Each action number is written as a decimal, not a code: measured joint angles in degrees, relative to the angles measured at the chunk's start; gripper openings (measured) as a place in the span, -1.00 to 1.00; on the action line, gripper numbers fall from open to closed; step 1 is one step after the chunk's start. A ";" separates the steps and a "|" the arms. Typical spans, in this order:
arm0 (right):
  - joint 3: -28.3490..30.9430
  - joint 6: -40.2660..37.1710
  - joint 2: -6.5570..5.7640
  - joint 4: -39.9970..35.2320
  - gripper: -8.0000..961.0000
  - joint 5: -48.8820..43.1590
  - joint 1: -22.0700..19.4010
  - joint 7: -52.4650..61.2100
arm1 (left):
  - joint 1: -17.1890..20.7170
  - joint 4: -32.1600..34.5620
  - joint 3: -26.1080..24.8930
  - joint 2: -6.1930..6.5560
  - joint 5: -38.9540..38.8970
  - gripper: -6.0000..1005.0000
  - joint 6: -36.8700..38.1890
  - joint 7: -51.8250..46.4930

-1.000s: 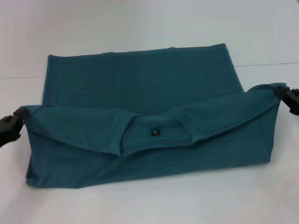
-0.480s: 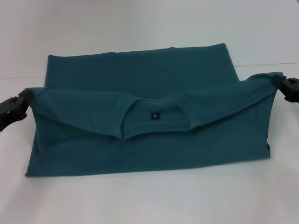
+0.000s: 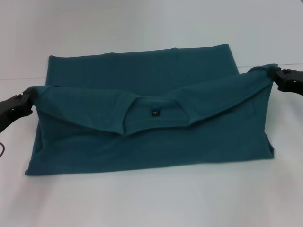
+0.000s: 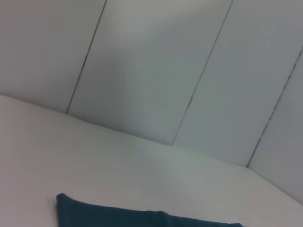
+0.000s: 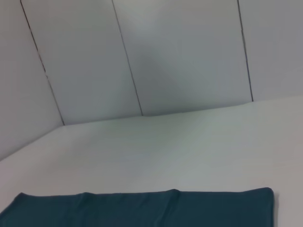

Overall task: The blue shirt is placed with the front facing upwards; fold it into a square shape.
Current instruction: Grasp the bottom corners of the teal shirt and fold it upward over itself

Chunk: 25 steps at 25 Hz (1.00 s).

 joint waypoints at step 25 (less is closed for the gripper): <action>-4.29 14.10 -0.67 4.25 -0.93 0.03 4.27 1.77 | -5.74 0.09 0.43 -1.07 -0.15 -0.90 -13.21 -0.73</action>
